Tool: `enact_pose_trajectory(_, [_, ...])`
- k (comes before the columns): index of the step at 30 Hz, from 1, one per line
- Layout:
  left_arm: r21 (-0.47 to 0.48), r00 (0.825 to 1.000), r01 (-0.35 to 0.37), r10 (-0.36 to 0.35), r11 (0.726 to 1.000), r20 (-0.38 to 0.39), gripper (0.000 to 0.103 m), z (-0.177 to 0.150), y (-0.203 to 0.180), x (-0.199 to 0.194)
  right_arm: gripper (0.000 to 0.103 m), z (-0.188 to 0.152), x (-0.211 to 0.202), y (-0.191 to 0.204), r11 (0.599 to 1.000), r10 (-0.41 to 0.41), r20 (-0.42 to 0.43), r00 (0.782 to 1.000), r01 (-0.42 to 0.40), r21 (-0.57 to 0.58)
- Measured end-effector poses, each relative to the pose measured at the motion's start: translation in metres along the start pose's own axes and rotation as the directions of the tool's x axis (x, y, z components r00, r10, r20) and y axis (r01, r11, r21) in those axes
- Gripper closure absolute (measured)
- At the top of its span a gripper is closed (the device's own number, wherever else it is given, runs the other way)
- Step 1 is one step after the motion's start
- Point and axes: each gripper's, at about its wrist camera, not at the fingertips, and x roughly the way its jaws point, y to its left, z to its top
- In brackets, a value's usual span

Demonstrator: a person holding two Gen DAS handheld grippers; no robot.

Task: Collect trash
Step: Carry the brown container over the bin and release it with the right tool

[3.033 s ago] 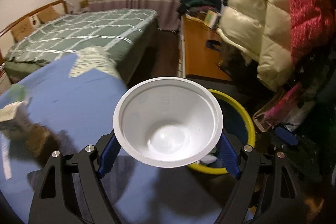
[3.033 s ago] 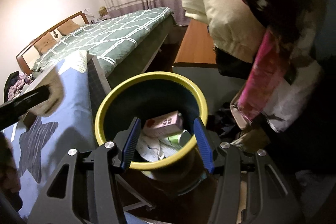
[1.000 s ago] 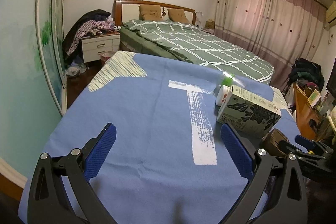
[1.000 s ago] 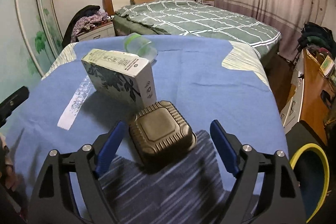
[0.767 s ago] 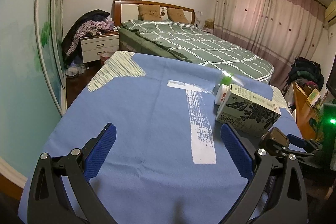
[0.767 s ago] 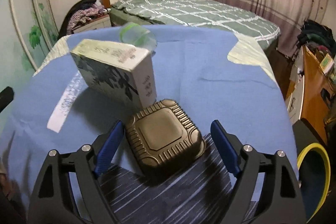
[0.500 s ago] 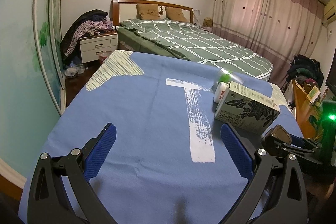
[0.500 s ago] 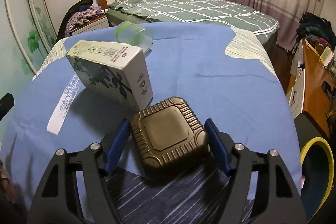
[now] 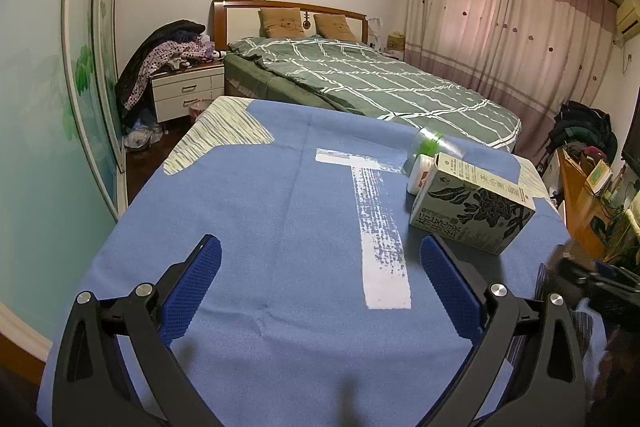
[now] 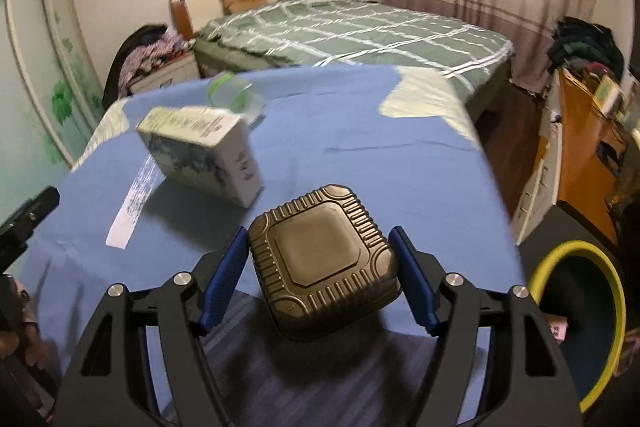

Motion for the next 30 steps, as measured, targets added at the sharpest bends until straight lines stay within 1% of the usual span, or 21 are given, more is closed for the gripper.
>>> enact_pose_trajectory(3, [0.002,1.0,-0.001,0.001,1.0,0.0,0.005,0.0,0.0,0.0,0.035,-0.005,-0.015,-0.022,0.998,-0.039,0.024,0.999,0.038,0.048])
enact_pose_trajectory(6, [0.005,1.0,-0.001,0.001,1.0,-0.001,0.005,0.0,0.0,0.0,0.035,-0.013,-0.032,-0.061,0.986,-0.11,0.044,0.993,0.103,0.128])
enact_pose_trajectory(8, [0.006,1.0,-0.002,0.002,1.0,0.001,0.005,0.0,0.0,-0.001,0.035,-0.019,-0.04,-0.085,0.975,-0.141,0.046,0.989,0.131,0.181])
enact_pose_trajectory(12, [0.019,1.0,-0.005,0.005,1.0,0.001,0.005,0.0,-0.003,0.0,0.034,-0.035,-0.052,-0.131,0.939,-0.231,0.024,0.973,0.217,0.268])
enact_pose_trajectory(15, [0.026,1.0,-0.008,0.008,1.0,-0.001,0.005,-0.001,-0.004,-0.001,0.034,-0.05,-0.058,-0.165,0.899,-0.305,-0.004,0.952,0.29,0.327])
enact_pose_trajectory(17, [0.032,1.0,-0.012,0.012,0.999,-0.002,0.005,-0.001,-0.005,0.0,0.034,-0.057,-0.059,-0.181,0.88,-0.337,-0.02,0.941,0.322,0.349])
enact_pose_trajectory(19, [0.037,1.0,-0.014,0.014,0.999,-0.004,0.005,-0.002,-0.006,0.0,0.034,-0.064,-0.059,-0.193,0.865,-0.358,-0.037,0.933,0.346,0.362])
enact_pose_trajectory(22, [0.044,1.0,-0.016,0.016,0.999,-0.008,0.005,-0.002,-0.007,0.002,0.034,-0.071,-0.056,-0.207,0.849,-0.371,-0.063,0.927,0.365,0.383])
enact_pose_trajectory(27, [0.05,1.0,-0.016,0.017,0.999,-0.012,0.005,-0.002,-0.007,0.004,0.033,-0.075,-0.052,-0.215,0.832,-0.385,-0.086,0.919,0.386,0.398])
enact_pose_trajectory(28, [0.05,1.0,-0.016,0.017,0.999,-0.012,0.005,-0.002,-0.008,0.004,0.032,-0.076,-0.052,-0.216,0.83,-0.383,-0.089,0.919,0.385,0.404])
enact_pose_trajectory(29, [0.051,1.0,-0.016,0.017,0.999,-0.012,0.005,-0.002,-0.008,0.004,0.027,-0.076,-0.052,-0.217,0.828,-0.38,-0.09,0.921,0.382,0.41])
enact_pose_trajectory(30, [0.05,1.0,-0.016,0.016,0.999,-0.012,0.005,-0.002,-0.008,0.005,0.025,-0.075,-0.051,-0.216,0.828,-0.379,-0.088,0.921,0.38,0.413])
